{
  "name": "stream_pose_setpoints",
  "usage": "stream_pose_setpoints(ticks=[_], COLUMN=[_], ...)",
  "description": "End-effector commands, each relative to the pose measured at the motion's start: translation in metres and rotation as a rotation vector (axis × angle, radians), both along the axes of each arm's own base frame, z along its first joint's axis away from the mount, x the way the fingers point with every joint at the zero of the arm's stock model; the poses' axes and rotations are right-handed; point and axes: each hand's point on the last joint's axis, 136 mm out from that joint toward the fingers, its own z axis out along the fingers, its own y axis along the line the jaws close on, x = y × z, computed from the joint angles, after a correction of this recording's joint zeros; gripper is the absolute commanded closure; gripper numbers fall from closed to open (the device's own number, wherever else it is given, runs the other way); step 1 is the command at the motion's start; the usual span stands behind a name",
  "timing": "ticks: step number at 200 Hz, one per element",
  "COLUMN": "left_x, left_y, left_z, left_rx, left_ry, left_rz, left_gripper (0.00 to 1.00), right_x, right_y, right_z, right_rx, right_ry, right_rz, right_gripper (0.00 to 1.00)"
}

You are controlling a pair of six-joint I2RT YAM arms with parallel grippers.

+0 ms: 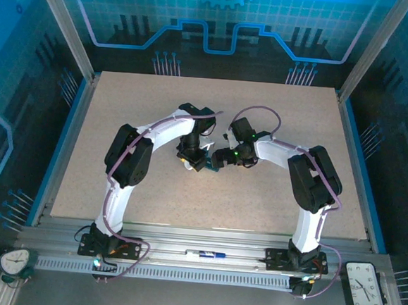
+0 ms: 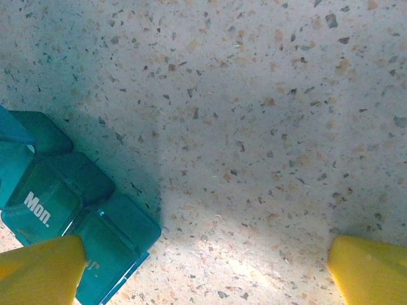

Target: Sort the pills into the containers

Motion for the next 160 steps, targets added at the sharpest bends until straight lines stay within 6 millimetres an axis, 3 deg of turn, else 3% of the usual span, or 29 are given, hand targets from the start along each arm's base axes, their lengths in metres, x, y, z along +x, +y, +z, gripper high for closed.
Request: stream_pose_setpoints(ticks=[1,160], left_x=[-0.0049,0.003], left_y=[0.0066,0.0046], left_z=[-0.0015,0.0041], left_rx=[0.054,0.084], left_ry=[0.032,0.053], left_rz=[-0.025,-0.045], left_gripper=[1.0,1.0], right_x=[-0.0058,-0.0066], right_y=[-0.0091,-0.009], right_z=[-0.027,-0.0294], right_rx=[-0.032,-0.033], right_ry=[0.067,0.074], right_rz=[-0.008,-0.006], right_gripper=[0.0,0.0])
